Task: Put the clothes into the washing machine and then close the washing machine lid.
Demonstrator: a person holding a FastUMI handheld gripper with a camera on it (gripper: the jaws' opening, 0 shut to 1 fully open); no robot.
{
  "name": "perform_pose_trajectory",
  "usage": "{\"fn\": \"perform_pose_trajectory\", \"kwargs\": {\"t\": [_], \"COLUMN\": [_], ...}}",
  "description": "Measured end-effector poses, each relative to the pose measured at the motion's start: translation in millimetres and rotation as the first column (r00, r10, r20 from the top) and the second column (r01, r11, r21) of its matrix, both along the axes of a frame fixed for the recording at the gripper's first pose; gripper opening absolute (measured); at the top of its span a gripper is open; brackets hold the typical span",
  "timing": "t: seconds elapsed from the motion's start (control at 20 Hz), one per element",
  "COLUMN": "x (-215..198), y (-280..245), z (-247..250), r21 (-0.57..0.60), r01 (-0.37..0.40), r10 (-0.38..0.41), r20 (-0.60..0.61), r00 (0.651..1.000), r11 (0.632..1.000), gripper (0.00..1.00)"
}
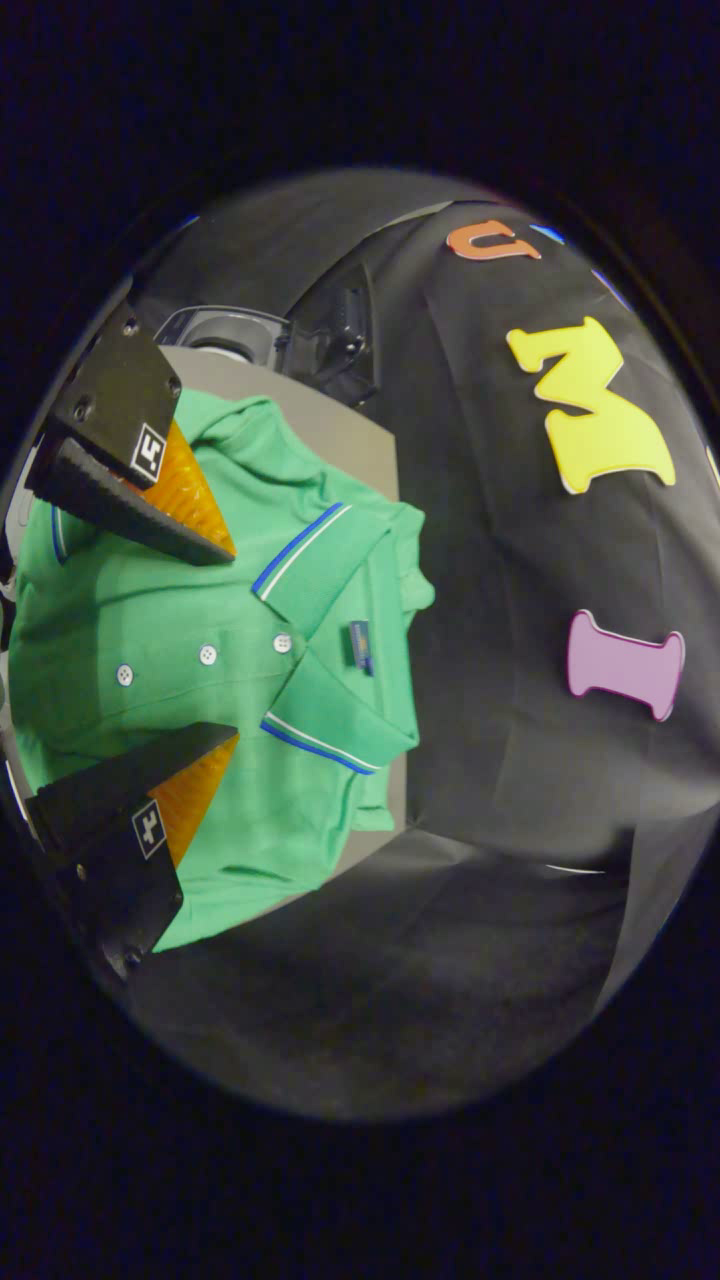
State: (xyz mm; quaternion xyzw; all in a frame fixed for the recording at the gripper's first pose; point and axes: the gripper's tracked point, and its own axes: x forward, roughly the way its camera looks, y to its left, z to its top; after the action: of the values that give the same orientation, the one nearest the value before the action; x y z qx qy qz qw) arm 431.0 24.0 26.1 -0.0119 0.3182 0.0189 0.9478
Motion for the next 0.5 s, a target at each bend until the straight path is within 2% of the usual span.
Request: {"fn": "perform_pose_trajectory", "kwargs": {"t": [0.2,0.3,0.4,0.5], "x": [-3.2,-1.4,-0.4,-2.3], "y": [1.8,1.8,-1.0,-4.0], "z": [-5.8,-3.2,-2.5,-4.8], "r21": [-0.017,-0.011,-0.017,-0.024], "r01": [-0.023,-0.032,-0.037,-0.054], "r10": [0.022,0.031,0.037,0.053], "r20": [-0.047,-0.028,-0.013,-0.024], "r00": [0.999,0.999,0.999,0.998], "r11": [1.0,0.999,0.999,0.998], "gripper": [0.97,0.95,0.88,0.69]}}
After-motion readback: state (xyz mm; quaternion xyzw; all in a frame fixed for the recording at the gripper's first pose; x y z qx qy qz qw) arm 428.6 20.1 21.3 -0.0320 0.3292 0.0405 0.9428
